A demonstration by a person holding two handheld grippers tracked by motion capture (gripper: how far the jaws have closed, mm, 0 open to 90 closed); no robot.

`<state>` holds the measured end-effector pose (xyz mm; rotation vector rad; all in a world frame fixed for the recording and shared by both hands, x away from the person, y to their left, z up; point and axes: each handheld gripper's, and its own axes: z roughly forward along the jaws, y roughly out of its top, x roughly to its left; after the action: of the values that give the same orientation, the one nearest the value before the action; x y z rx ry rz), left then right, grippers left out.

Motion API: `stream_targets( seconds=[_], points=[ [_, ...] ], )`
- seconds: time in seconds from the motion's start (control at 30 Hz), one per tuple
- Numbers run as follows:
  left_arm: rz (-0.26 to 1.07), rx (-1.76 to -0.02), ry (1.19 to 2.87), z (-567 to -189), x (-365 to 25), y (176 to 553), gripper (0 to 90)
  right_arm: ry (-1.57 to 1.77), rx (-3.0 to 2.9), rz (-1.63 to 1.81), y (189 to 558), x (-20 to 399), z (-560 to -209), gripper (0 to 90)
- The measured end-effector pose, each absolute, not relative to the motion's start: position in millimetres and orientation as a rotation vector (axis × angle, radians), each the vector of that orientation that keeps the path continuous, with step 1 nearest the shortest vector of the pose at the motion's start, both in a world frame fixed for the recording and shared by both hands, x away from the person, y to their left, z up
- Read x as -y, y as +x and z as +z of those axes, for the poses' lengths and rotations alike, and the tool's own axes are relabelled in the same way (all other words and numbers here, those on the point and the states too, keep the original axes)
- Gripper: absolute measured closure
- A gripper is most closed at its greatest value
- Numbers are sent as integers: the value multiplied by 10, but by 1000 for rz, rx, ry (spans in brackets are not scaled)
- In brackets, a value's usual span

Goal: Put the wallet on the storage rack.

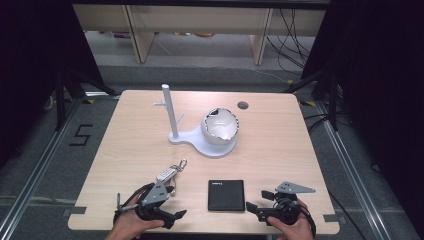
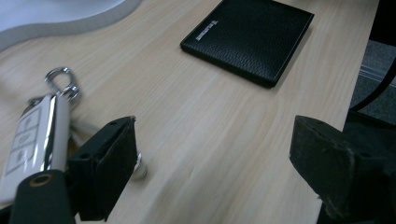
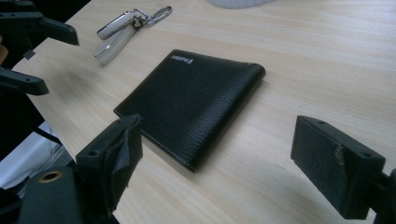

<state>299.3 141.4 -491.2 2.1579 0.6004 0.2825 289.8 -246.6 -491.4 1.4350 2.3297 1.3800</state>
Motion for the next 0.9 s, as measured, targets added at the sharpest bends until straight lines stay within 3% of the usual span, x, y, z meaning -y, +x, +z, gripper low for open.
stream_targets(
  seconds=[0.1,0.23,0.27,0.33,0.4,0.47,0.53,0.67,0.9],
  points=[
    [281,-572,2174,-4903,-1321,3032,159,1443,-2338,1436,2899,2442,-4908,170],
    [270,-562,2170,-4916,-1181,3110,327,1431,-2343,1421,2917,2415,-4899,179],
    [257,-550,2181,-4926,-1134,3145,327,1440,-2346,1460,2914,2398,-4894,180],
    [268,-481,2227,-4938,-1060,3203,548,1455,-2354,1441,2935,2379,-4897,204],
    [273,-476,2228,-4938,-1021,3228,649,1404,-2355,1458,2965,2387,-4911,209],
    [263,-486,2206,-4946,-986,3244,674,1425,-2341,1460,2959,2376,-4907,214],
    [232,-485,2194,-4959,-911,3284,778,1443,-2351,1463,2977,2354,-4910,235],
    [226,-465,2216,-5032,-784,3353,853,1441,-2360,1419,3037,2337,-4939,261],
    [212,-437,2257,-5075,-641,3380,886,1512,-2382,1385,3062,2286,-4962,309]
  ],
)
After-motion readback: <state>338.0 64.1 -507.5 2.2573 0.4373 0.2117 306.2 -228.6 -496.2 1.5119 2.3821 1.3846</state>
